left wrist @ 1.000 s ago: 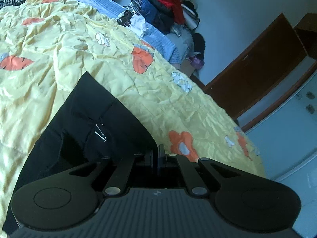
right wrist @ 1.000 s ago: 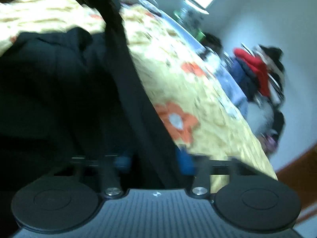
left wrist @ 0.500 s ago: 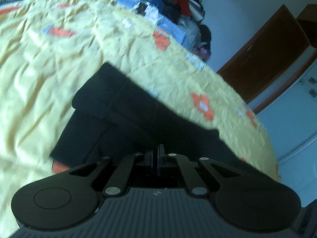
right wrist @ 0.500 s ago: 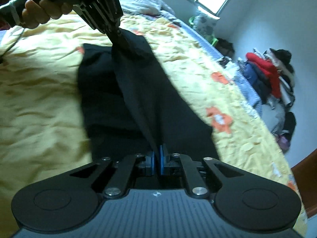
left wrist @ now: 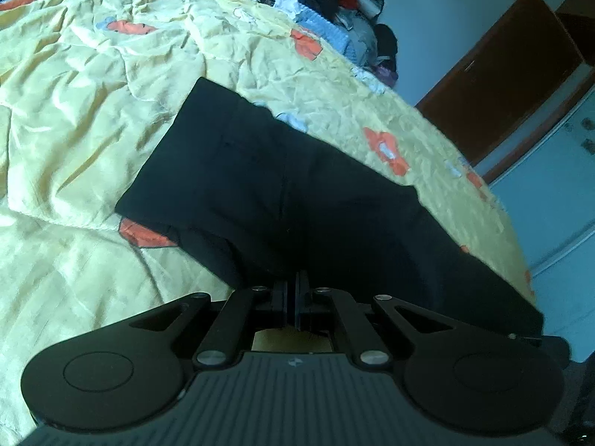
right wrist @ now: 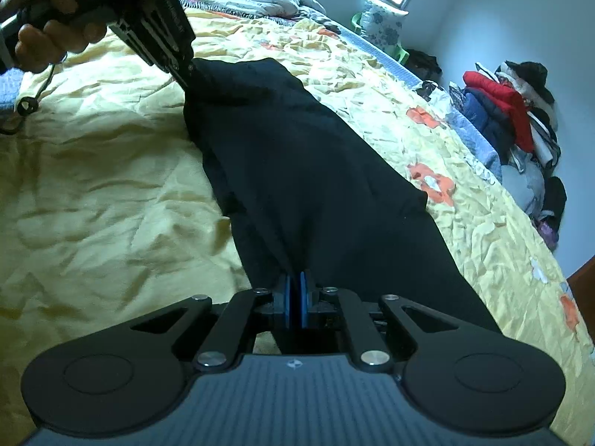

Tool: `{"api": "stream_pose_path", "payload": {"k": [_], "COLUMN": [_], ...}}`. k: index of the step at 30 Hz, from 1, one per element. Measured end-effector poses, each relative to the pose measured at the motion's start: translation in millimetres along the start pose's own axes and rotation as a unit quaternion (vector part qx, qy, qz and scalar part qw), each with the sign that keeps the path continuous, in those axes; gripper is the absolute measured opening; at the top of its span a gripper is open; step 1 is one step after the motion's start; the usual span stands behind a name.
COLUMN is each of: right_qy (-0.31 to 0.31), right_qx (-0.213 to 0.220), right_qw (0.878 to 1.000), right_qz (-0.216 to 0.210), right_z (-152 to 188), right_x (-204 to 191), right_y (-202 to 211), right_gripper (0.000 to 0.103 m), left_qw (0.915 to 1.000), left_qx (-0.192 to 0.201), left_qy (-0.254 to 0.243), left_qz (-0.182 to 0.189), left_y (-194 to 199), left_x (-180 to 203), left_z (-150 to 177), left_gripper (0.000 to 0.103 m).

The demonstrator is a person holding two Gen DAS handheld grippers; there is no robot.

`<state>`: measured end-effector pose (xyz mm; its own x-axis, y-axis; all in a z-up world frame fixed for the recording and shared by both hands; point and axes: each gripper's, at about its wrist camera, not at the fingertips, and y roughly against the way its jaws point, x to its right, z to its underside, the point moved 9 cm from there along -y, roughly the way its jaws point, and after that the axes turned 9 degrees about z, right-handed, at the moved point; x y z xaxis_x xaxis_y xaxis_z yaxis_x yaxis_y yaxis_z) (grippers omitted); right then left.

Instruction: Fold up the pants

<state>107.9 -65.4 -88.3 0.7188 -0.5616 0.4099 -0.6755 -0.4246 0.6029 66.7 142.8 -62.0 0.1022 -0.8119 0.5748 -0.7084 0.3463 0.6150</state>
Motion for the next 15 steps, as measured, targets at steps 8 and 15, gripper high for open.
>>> {"api": "stream_pose_path", "payload": {"k": [8,15], "right_qy": [-0.01,-0.02], "right_qx": [0.004,0.001], "right_qw": [1.0,1.0], "right_qz": [0.002,-0.007], "right_z": [3.7,6.1], "right_x": [-6.4,-7.2], "right_y": [-2.2,1.2], "right_gripper": [0.005,0.005], "left_qw": [1.0,0.9999], "left_qx": [-0.002,-0.008], "left_qy": [0.003,0.001], "left_qz": [-0.009,-0.015], "left_y": [-4.6,-8.6], "left_x": [-6.9,-6.9], "left_z": [5.9,8.1], "left_gripper": [0.004,0.004]}}
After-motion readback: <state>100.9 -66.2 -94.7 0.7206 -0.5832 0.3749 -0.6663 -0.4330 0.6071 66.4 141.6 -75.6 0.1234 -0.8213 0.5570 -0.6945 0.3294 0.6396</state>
